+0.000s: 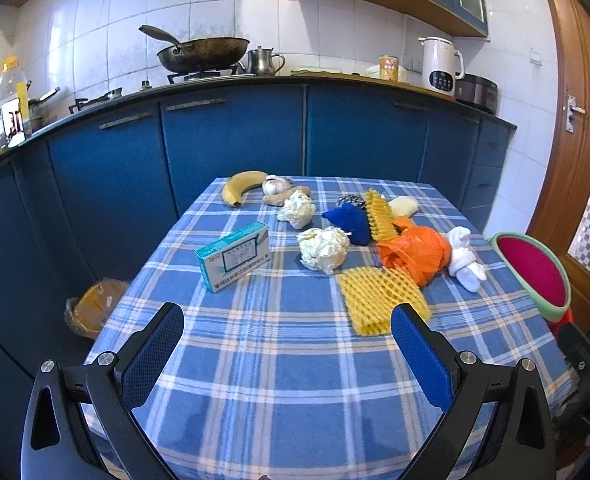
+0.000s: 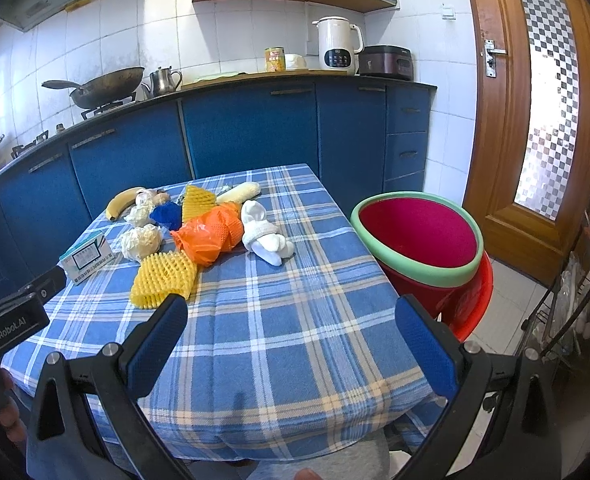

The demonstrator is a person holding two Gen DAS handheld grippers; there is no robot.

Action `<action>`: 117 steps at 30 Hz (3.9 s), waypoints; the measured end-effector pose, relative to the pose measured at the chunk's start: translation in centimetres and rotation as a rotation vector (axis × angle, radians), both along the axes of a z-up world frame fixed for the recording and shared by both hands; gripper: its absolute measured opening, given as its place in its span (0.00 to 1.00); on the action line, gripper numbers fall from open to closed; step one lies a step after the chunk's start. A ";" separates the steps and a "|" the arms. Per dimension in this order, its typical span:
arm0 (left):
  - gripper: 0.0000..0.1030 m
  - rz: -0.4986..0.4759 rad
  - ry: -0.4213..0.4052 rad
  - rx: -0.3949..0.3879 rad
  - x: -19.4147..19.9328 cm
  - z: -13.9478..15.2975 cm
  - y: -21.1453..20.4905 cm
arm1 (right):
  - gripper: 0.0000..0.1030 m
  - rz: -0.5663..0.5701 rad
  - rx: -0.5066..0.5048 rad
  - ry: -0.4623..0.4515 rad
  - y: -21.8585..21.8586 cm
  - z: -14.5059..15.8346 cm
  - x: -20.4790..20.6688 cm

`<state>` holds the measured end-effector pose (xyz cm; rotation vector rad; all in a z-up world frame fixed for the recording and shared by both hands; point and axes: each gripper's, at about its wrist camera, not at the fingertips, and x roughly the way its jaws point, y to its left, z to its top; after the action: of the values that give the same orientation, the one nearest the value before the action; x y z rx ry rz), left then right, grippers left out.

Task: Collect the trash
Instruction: 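Grasp the teal medicine box with the left tool while the right tool grasps the white sock, then carry the box and sock over the red bucket and open both tools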

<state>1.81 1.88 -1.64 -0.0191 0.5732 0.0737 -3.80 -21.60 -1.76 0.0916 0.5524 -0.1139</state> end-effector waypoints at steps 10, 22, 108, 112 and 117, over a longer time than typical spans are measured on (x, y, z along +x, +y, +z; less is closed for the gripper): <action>1.00 0.053 0.056 0.042 3.6 -0.4 2.7 | 0.99 0.015 0.005 0.082 -1.1 -0.8 3.1; 1.00 0.080 0.110 0.113 10.4 -1.0 6.7 | 0.99 0.067 0.039 0.221 -1.7 -1.6 9.6; 0.18 -0.713 0.211 -0.057 13.9 3.7 -24.8 | 0.15 0.032 0.167 0.216 -19.4 0.8 12.6; 0.18 -0.750 0.240 -0.050 14.8 2.3 -27.6 | 0.15 0.004 0.192 0.233 -21.3 -0.4 13.3; 0.18 -0.797 0.269 -0.031 15.9 0.4 -30.6 | 0.15 -0.032 0.221 0.250 -23.3 -2.1 13.8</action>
<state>17.72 -28.76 -1.23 0.1918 0.8152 -0.7168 10.04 -44.91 -3.90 0.3042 0.8122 -0.0955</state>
